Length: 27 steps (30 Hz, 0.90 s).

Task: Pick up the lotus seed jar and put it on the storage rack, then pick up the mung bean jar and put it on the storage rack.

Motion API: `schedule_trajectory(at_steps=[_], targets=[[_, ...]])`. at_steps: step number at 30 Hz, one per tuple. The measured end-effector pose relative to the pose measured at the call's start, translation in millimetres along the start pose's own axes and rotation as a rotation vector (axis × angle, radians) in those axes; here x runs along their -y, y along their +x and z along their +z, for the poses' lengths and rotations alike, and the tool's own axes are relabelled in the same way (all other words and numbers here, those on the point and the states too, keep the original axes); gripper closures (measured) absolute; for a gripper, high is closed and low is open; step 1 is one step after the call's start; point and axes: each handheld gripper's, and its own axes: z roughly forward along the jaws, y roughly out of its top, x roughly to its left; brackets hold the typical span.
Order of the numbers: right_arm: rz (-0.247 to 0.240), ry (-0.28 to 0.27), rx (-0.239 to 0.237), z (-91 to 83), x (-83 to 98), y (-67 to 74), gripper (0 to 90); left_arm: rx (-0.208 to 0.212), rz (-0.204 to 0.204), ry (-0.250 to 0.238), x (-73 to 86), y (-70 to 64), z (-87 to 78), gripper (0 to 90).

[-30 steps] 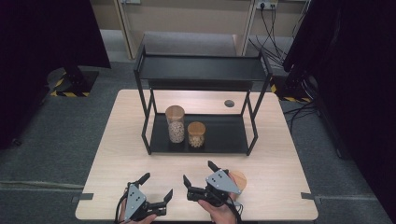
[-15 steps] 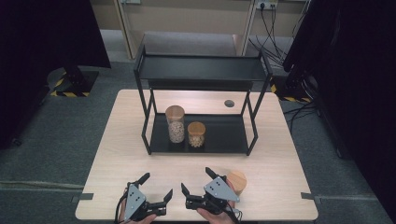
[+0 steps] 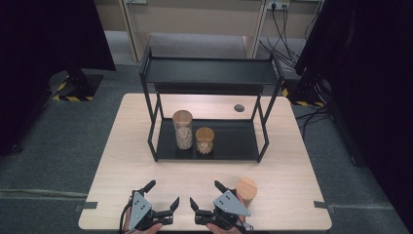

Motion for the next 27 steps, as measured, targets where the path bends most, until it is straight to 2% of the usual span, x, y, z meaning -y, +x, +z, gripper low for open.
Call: schedule_trajectory(at_steps=[7, 20, 27], targets=[[0.01, -0.007, 0.002, -7.1, 2.8, -2.3, 4.3, 0.0, 0.002, -0.001, -0.1, -0.2, -0.2, 1.1], [-0.003, -0.017, 0.006, -20.5, 7.4, -2.9, 4.3, -0.003, -0.001, -0.001, 0.2, -0.1, -0.3, 1.1], [0.004, -0.014, 0.021, -29.6, 12.5, -4.6, 4.4, -0.003, -0.001, -0.001, 0.0, -0.3, -0.2, 1.1]])
